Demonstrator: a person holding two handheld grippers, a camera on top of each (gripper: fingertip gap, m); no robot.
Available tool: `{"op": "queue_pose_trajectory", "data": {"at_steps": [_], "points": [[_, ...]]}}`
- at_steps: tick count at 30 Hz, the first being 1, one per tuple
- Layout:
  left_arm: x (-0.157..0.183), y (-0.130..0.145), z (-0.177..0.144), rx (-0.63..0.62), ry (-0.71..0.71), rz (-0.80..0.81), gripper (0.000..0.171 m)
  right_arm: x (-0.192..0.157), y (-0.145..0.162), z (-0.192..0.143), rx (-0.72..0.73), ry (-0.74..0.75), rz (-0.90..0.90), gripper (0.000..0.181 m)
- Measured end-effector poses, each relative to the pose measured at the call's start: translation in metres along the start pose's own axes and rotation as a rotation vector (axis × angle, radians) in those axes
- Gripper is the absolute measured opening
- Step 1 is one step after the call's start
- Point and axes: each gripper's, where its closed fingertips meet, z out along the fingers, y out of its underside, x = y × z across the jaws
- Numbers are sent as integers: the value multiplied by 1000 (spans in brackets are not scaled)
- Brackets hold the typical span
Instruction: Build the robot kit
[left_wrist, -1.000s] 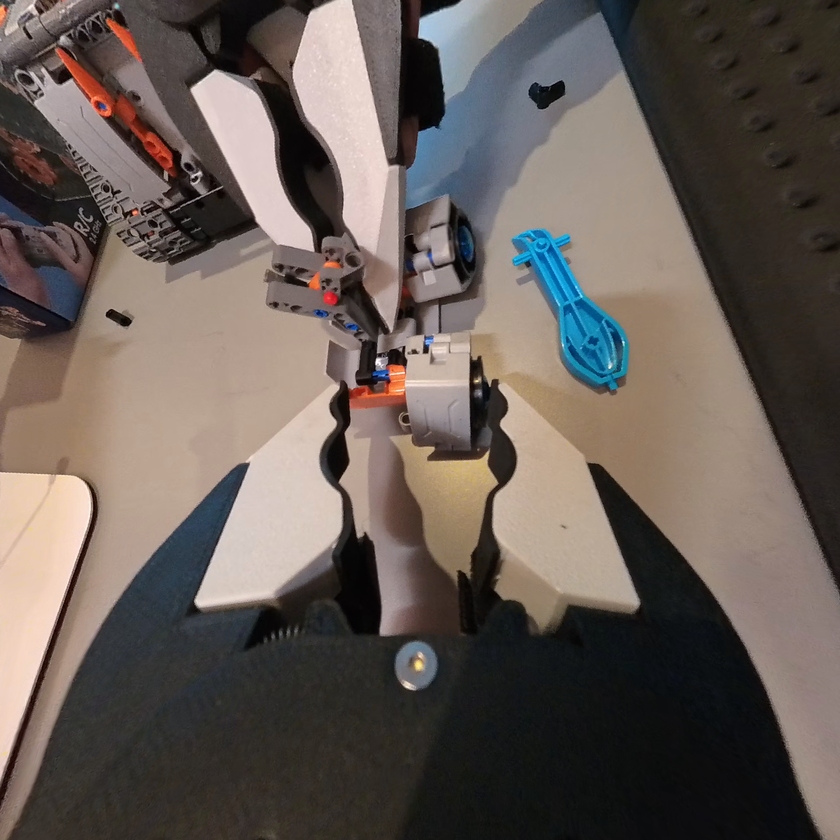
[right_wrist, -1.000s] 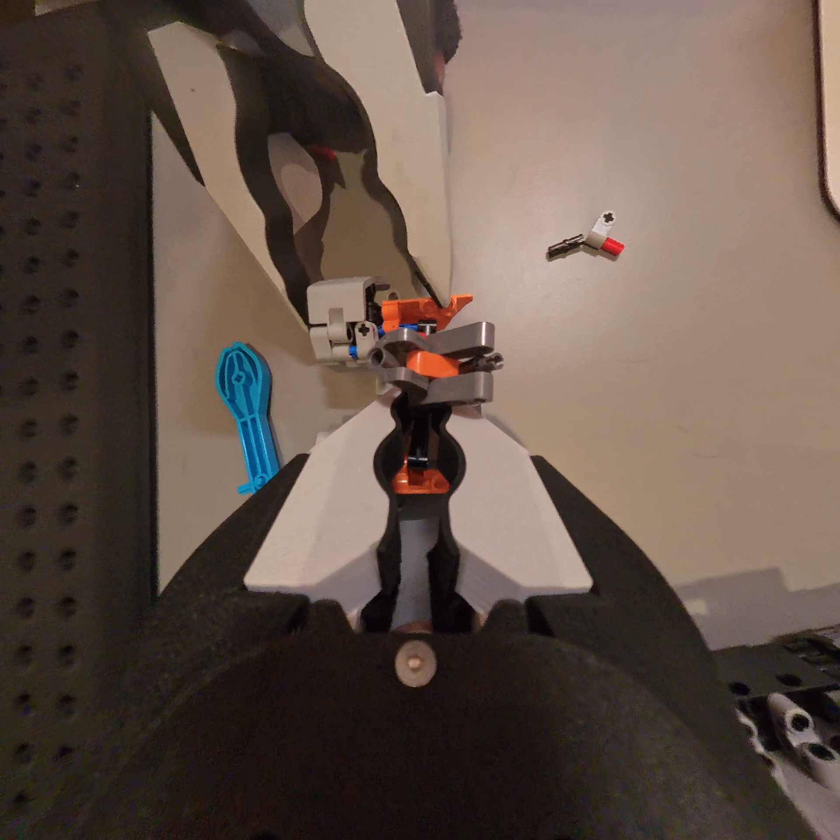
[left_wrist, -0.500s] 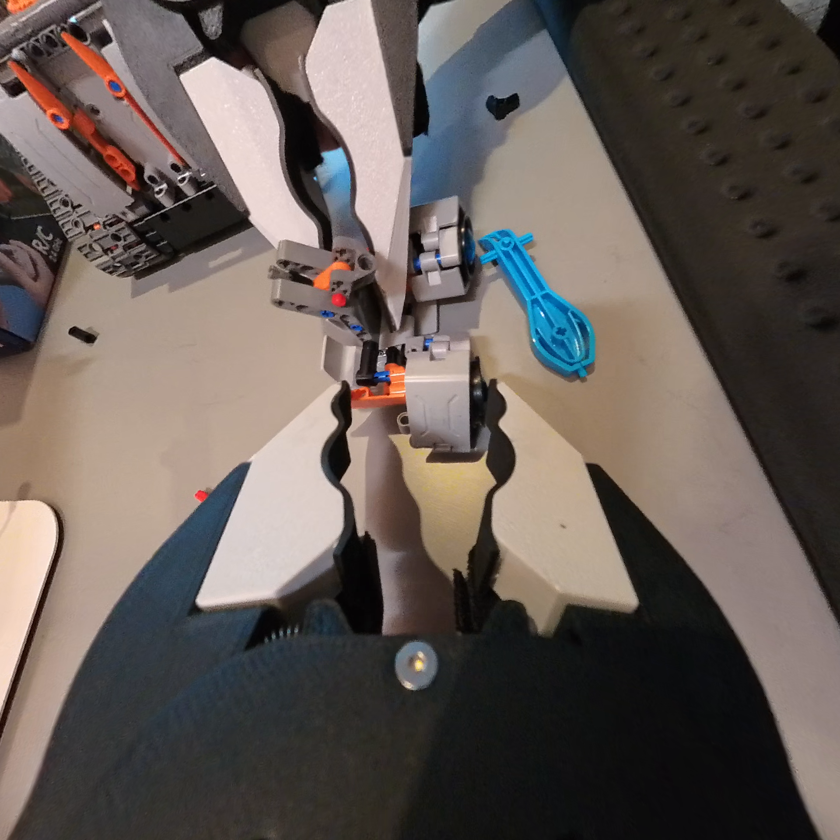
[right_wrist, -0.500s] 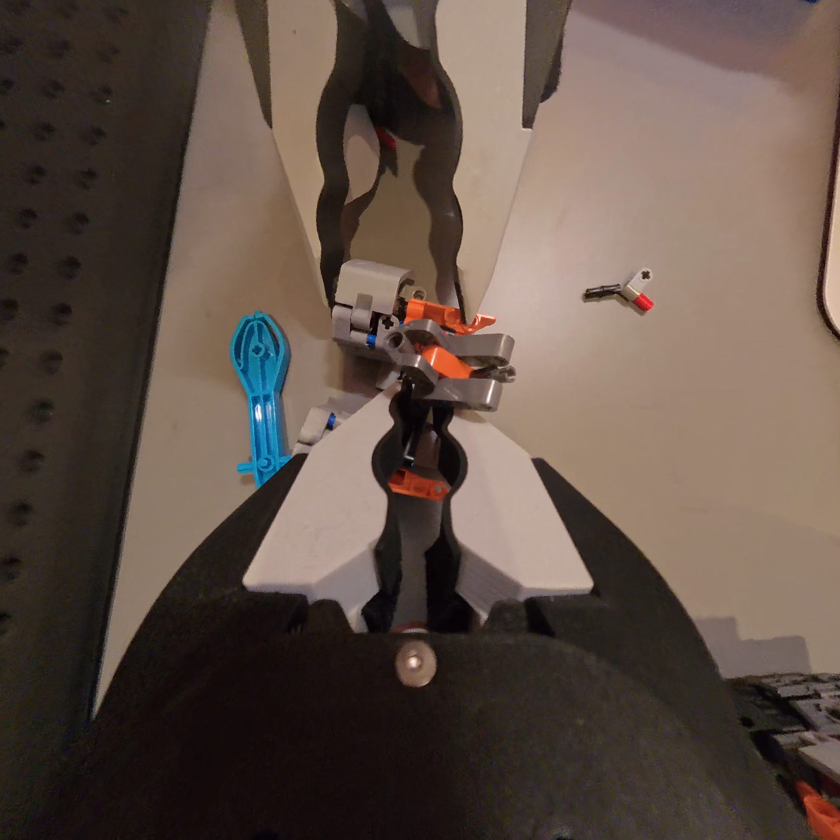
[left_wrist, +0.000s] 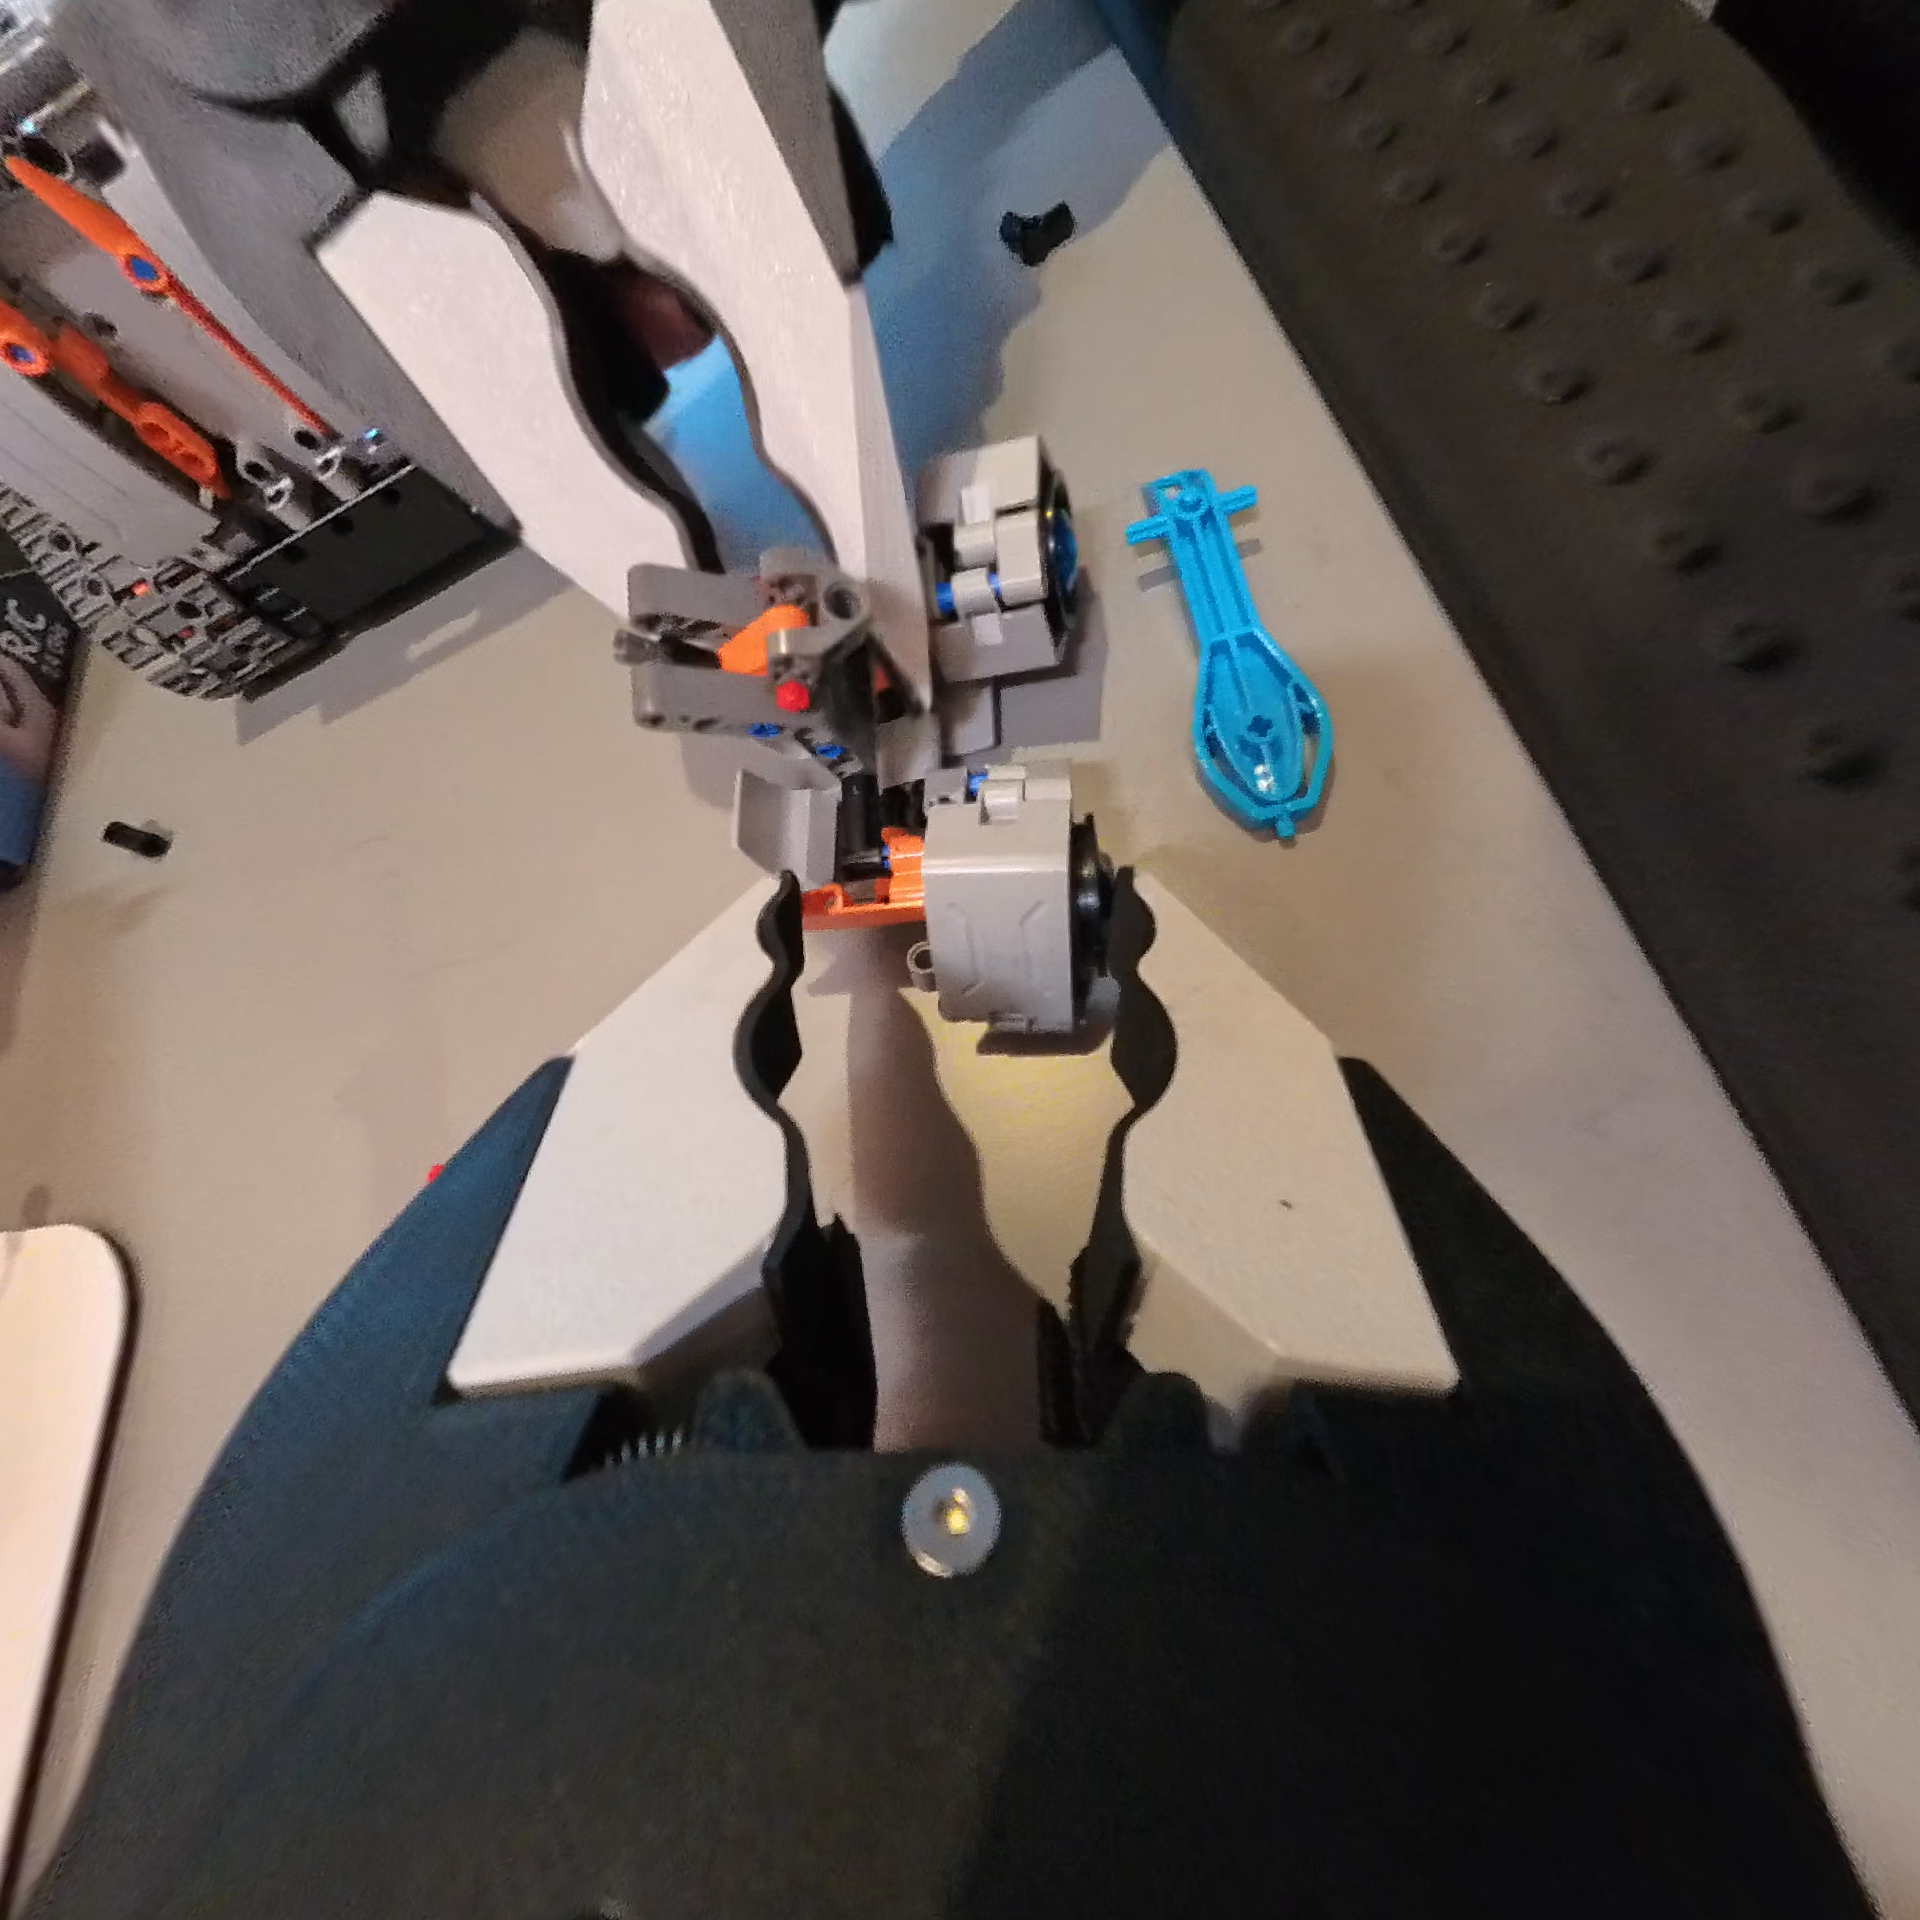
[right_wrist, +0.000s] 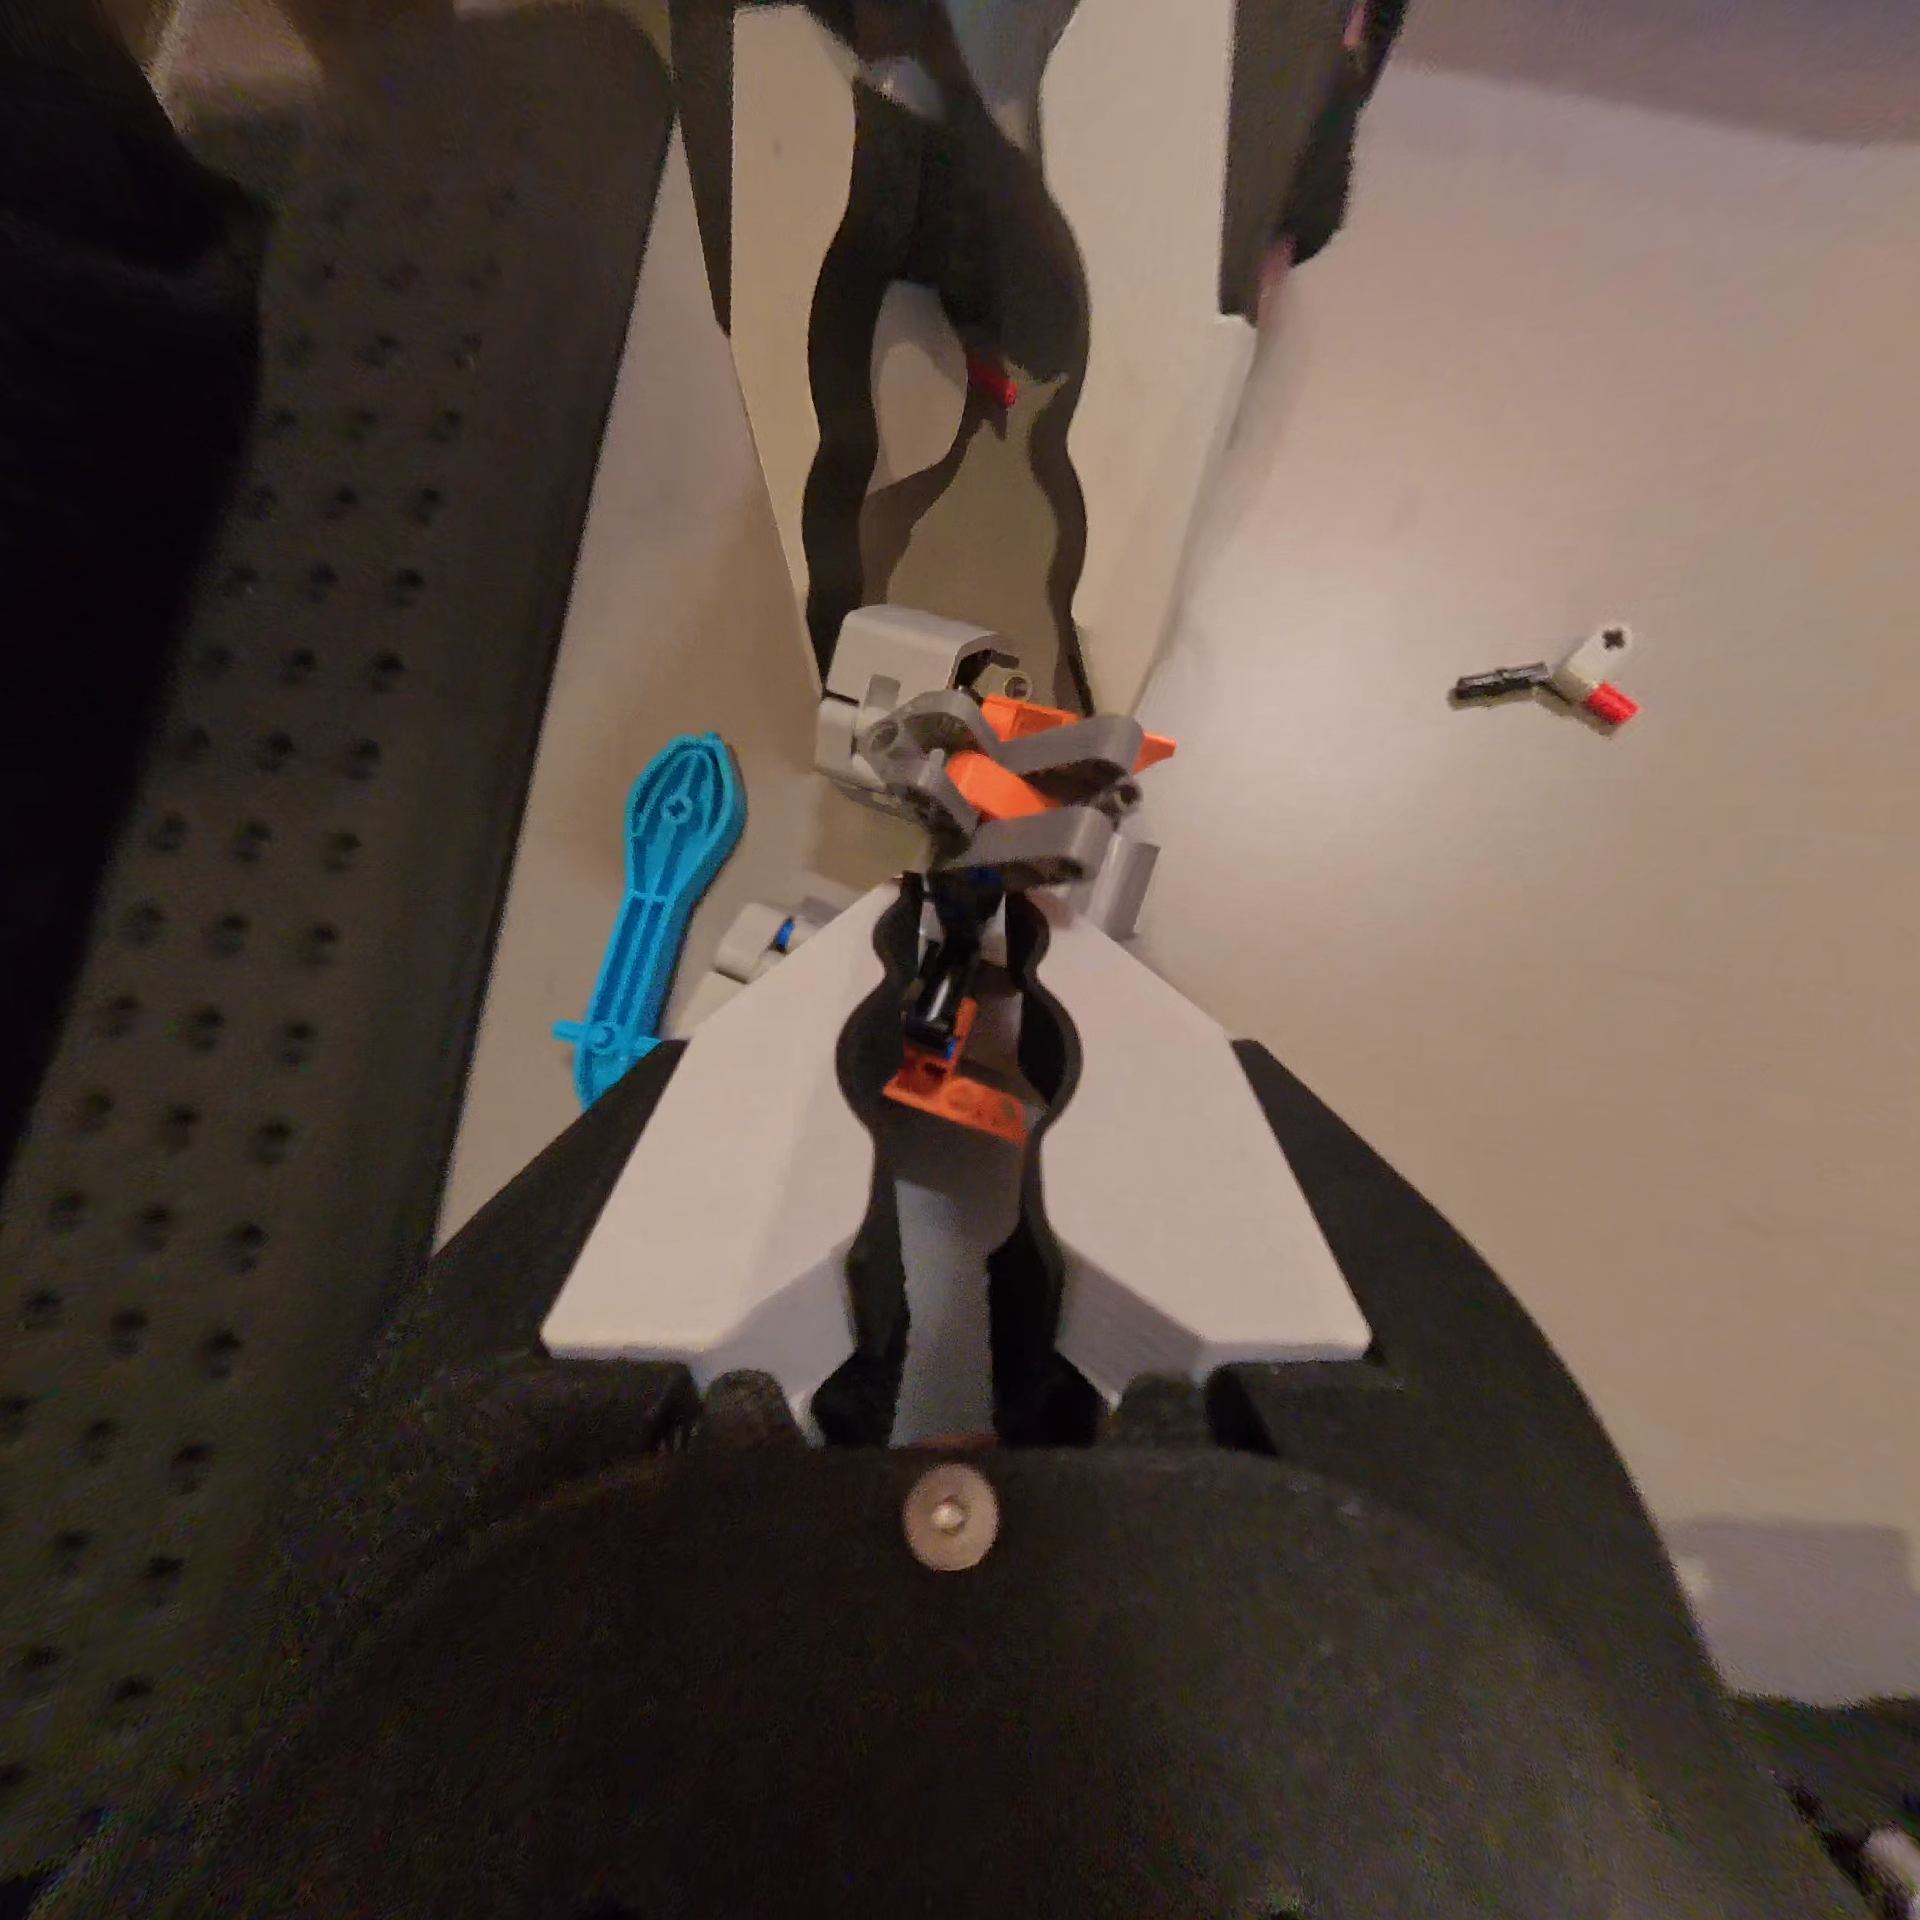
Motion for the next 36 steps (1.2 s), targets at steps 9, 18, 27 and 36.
{"op": "queue_pose_trajectory", "data": {"at_steps": [9, 18, 27, 36], "points": [[0, -4, -10, -12, 70, -85, 69, -9, 31, -36, -49, 223, 154, 40], [-28, -31, -7, -10, 50, -166, 61, -31, 21, -31, 29, 341, 98, 45], [-18, -26, 27, -59, 178, -203, 33, -34, 16, -10, 57, 373, 102, 32], [-21, -26, 30, -45, 177, -302, 18, -36, 17, -9, 108, 329, 85, 27]]}}
